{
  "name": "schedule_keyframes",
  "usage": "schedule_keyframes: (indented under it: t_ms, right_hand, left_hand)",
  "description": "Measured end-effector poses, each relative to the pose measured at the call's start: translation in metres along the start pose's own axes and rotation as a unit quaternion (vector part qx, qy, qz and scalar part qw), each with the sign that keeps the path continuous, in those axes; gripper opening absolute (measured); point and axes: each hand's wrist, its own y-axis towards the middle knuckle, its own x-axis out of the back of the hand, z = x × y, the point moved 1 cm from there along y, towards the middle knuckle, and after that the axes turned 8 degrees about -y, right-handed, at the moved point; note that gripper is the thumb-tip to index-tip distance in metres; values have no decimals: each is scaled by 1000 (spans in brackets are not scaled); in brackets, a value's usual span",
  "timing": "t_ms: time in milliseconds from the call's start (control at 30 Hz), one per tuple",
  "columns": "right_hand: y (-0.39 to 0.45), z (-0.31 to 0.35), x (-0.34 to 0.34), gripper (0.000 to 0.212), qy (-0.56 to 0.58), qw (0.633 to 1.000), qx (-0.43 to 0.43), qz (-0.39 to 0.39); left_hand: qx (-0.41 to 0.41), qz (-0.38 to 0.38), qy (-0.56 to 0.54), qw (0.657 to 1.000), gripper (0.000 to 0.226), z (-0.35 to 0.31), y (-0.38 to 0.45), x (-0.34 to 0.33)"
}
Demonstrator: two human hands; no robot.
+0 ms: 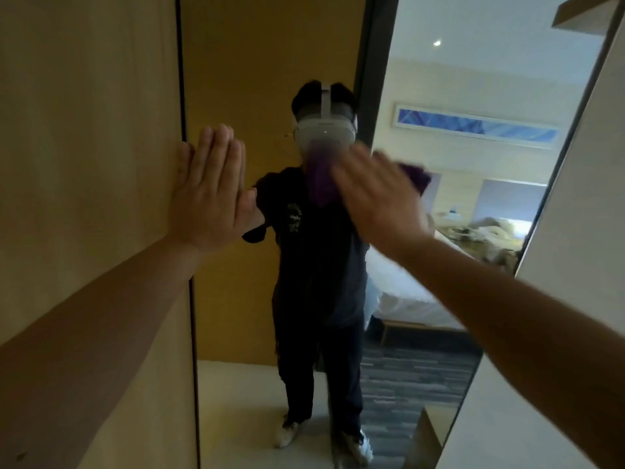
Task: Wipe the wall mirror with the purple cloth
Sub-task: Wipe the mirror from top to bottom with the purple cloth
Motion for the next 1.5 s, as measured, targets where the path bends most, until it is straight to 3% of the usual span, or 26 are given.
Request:
schedule_keyframes:
  t_ms: [200,400,500,633,833,967,1133,1233,1333,1500]
  right_hand:
    - [-172,111,-23,73,-14,968,189,165]
    - [-189,124,-13,72,16,956,205,208]
    - [-163,108,-3,59,75,975,138,160]
    - [-64,64,20,36,162,987,-20,4]
    - [81,7,27,52,68,993,-75,-66]
    - [129,0,25,44,44,993,-82,-73]
    - [150,14,9,53,13,998,-56,-38]
    - [148,29,-4,57,-18,998,-59,-12]
    - [128,53,-11,57,-20,998,-57,-6]
    - [13,144,-33,67,41,998,29,23]
  left_hand:
    - [-1,14,-18,1000,70,1,0,-2]
    - [0,26,-14,1000,68,2,0,-1]
    - [2,40,-14,999,68,-1,0,3]
    - [16,62,-15,998,66,-3,2,9]
    - [-3,83,-24,996,66,10,-2,28]
    - [65,64,21,996,64,41,-8,47]
    - [144,96,43,984,69,83,-15,59]
    - [135,89,49,986,69,97,-17,48]
    - [117,37,37,992,67,103,-22,37]
    - [75,-8,10,997,65,111,-25,31]
